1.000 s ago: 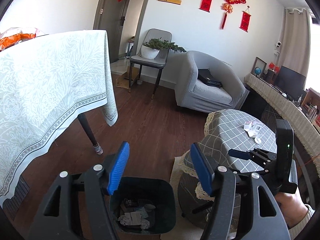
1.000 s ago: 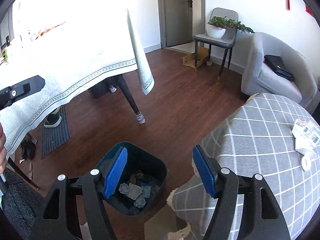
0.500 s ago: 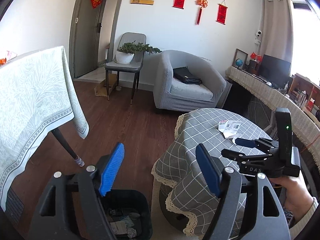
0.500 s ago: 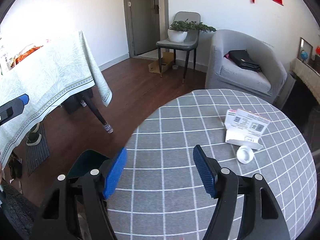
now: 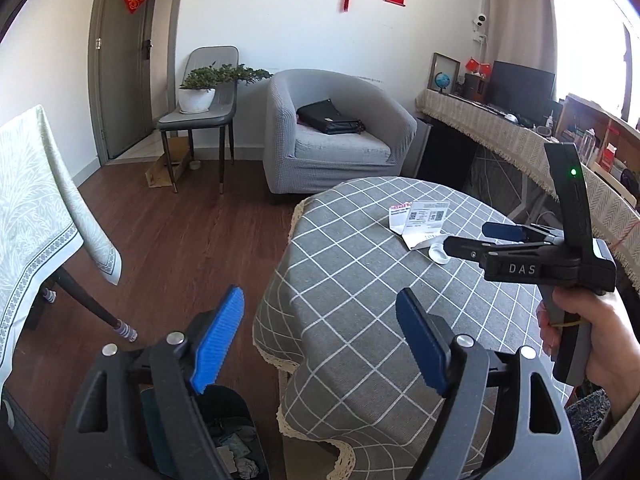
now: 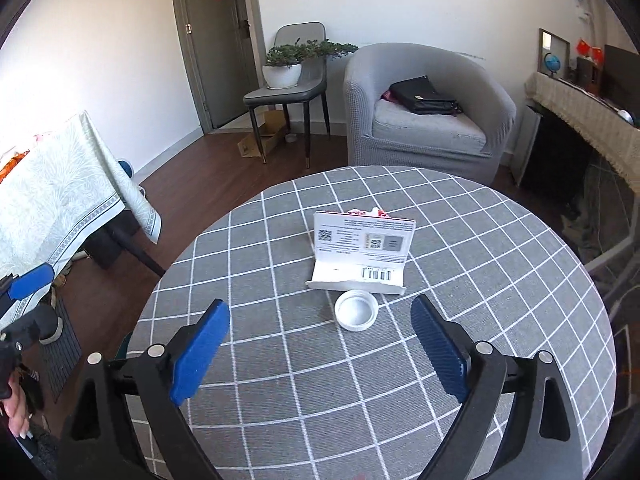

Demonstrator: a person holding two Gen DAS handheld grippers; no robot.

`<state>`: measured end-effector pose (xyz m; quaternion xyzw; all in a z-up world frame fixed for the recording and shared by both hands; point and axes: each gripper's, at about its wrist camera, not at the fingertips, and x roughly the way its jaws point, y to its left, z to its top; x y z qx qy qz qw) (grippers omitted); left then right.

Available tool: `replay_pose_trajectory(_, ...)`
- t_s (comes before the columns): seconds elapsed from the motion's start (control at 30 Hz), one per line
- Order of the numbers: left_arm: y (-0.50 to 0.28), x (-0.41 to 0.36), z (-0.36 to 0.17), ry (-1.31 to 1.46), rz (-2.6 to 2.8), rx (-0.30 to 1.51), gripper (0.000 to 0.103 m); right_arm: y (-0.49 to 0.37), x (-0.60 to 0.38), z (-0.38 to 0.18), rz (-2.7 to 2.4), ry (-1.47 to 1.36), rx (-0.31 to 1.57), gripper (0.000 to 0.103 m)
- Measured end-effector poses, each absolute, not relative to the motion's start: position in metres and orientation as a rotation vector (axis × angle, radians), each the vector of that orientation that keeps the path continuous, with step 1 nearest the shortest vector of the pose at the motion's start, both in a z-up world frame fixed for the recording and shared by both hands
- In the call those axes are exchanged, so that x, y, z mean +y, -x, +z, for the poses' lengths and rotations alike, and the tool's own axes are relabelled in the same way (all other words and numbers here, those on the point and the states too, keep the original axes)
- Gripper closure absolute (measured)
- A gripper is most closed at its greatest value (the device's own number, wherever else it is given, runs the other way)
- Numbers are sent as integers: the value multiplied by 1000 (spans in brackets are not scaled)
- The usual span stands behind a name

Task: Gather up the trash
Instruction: 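Close the right gripper on the white SanDisk card package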

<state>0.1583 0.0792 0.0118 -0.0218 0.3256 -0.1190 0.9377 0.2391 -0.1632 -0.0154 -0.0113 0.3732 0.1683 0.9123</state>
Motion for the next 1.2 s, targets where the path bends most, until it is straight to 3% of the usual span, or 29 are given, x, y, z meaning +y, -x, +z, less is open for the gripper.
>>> replay_pose_trajectory(0.17, -175, 56, 3, 25, -292, 687, 19, -251, -170, -16, 334, 21, 763, 5)
replay_pose_trajectory(1.0, -220, -10, -31, 23, -422, 798, 19, -330, -150, -40, 292, 70, 858, 4)
replay_pose_trajectory(1.03, -220, -13, -32, 21, -426, 797, 19, -331, -149, -40, 285, 80, 856, 5)
replay_pose_trajectory(1.1, -223, -19, -33, 16, -434, 798, 19, -333, -148, -40, 279, 93, 860, 26)
replay_pose_trajectory(1.2, -226, -28, -34, 10, -437, 797, 22, -333, -153, -39, 289, 84, 867, 26)
